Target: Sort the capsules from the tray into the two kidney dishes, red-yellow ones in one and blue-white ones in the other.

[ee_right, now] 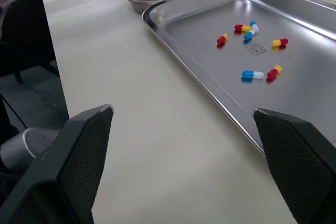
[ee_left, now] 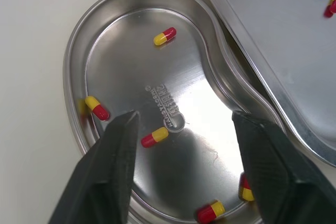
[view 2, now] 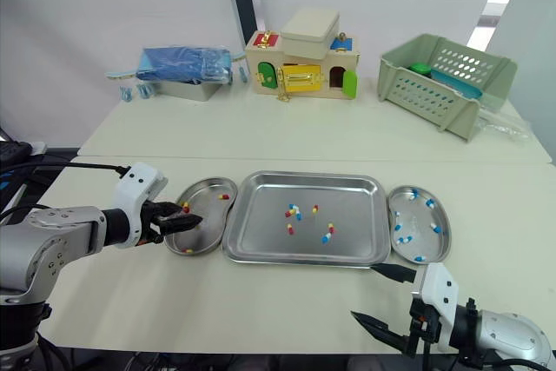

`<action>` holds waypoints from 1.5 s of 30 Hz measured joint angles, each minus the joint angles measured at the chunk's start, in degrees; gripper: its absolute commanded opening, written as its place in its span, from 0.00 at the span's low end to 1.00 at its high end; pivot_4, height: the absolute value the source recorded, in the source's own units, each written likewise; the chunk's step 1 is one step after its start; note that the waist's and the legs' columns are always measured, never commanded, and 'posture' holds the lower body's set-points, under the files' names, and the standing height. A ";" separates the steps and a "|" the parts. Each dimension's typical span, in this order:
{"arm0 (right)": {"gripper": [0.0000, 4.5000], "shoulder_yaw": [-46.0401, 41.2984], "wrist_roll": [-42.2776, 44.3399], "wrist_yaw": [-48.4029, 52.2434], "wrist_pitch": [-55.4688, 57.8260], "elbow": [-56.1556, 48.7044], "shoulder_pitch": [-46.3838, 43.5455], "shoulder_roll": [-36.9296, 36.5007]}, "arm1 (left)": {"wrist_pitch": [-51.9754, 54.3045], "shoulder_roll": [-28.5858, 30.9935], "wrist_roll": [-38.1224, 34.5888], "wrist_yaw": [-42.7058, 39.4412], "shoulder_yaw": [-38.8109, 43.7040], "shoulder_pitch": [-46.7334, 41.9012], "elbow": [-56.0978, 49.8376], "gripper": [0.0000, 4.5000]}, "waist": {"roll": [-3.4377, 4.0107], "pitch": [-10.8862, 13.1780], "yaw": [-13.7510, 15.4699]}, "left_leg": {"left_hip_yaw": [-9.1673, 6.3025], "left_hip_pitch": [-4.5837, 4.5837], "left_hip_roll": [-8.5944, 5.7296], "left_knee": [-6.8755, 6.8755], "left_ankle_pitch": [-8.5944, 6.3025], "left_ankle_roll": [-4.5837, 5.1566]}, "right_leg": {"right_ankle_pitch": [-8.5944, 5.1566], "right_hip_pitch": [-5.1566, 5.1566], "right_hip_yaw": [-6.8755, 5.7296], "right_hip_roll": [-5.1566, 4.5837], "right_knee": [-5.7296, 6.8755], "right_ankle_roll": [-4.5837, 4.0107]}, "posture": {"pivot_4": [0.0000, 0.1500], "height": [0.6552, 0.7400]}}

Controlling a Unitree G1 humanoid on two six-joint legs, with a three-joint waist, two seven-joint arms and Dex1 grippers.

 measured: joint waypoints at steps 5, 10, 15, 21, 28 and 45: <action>1.00 -0.63 0.01 0.26 0.00 0.09 0.53 -0.19 | 0.01 -0.24 -0.31 0.02 0.01 0.04 -0.04 0.99 | 0.00 0.00 0.00 | 0.00 0.00 0.00 0.00 0.00 0.00 | 0.00 0.00 0.00 0.00 0.00 0.00 | 1.00 1.00; 1.00 -1.80 0.18 0.37 0.00 0.30 0.92 -0.27 | -0.59 -0.56 -1.93 -1.09 1.76 1.44 -0.34 0.99 | 0.00 0.00 -0.05 | 0.00 0.00 0.01 0.00 0.00 0.00 | 0.00 0.00 0.00 0.00 0.00 0.00 | 1.00 1.00; 1.00 -3.22 1.40 0.45 0.00 1.29 1.80 -0.17 | -5.75 1.66 -2.85 -5.08 7.35 6.26 -0.60 0.99 | 0.00 0.00 -0.21 | 0.01 0.01 0.01 -0.02 0.00 0.00 | 0.00 -0.01 0.01 0.00 0.00 0.00 | 1.00 1.00; 1.00 -9.14 4.44 1.56 0.22 6.10 3.18 -0.06 | -12.90 3.56 1.05 -5.08 16.64 14.43 4.71 0.99 | -0.01 0.01 -0.14 | 0.04 0.03 0.02 -0.04 -0.01 0.01 | 0.00 -0.01 0.04 -0.01 0.00 -0.01 | 1.00 1.00; 1.00 -17.02 6.52 5.51 0.58 17.14 2.41 -2.90 | -20.80 4.37 5.35 -6.45 24.31 24.11 9.92 0.99 | -0.02 0.00 0.02 | 0.05 0.05 0.02 -0.09 -0.01 0.02 | 0.00 -0.01 0.03 -0.01 -0.02 -0.01 | 1.00 1.00; 1.00 -15.18 2.51 12.93 -4.03 19.52 4.59 -3.80 | -23.79 4.30 6.64 -3.78 23.52 18.43 16.22 0.99 | -0.02 0.00 -0.03 | 0.06 0.05 0.01 -0.10 -0.01 0.01 | 0.00 -0.01 0.02 -0.04 0.00 -0.01 | 1.00 1.00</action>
